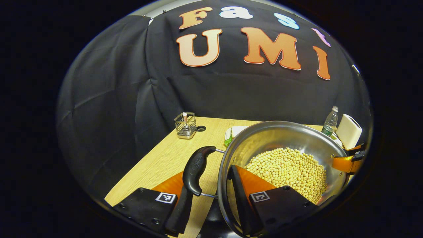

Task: First push the handle of the pot to place it horizontally, then grasp the pot with both hands and set it on the induction cooktop.

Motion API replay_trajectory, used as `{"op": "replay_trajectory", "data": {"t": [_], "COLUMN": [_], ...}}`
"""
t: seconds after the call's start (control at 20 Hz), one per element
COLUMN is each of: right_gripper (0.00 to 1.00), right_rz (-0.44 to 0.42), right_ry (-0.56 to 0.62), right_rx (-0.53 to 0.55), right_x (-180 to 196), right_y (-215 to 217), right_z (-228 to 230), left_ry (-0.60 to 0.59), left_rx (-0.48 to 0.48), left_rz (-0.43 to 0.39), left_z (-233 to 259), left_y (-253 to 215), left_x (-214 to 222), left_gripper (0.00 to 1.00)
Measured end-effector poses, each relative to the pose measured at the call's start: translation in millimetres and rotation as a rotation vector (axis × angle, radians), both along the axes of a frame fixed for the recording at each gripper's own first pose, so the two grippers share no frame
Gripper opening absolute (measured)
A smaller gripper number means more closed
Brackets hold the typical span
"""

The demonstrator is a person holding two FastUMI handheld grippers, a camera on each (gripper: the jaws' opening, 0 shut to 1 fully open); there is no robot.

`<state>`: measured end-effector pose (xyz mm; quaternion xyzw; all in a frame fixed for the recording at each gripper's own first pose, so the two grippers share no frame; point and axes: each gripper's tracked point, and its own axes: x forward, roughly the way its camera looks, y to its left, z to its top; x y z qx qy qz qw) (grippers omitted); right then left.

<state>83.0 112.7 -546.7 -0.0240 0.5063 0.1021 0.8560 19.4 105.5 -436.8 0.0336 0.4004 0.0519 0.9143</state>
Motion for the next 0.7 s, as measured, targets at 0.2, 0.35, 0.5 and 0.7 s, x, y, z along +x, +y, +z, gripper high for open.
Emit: {"op": "replay_trajectory", "data": {"t": [0.2,0.35,0.5,0.7], "right_gripper": [0.63,0.63,0.63,0.58], "right_rz": [0.014,0.019,0.022,0.018], "right_ry": [0.010,0.049,0.020,0.021], "right_rx": [0.001,-0.014,-0.033,-0.039], "right_x": [-2.9,-10.1,-7.3,-10.2], "right_y": [1.4,-0.8,-0.9,-0.4], "right_z": [-1.1,-3.3,-3.2,-6.6], "left_ry": [0.014,0.084,0.099,0.089], "left_rx": [0.002,-0.035,-0.057,-0.053], "left_rz": [0.016,0.030,0.032,0.016], "left_z": [-10.9,-40.8,-53.2,-52.0], "left_y": [-0.1,3.1,1.9,2.8], "left_x": [1.1,-9.8,-12.8,-13.6], "left_gripper": [0.61,0.61,0.60,0.58]}}
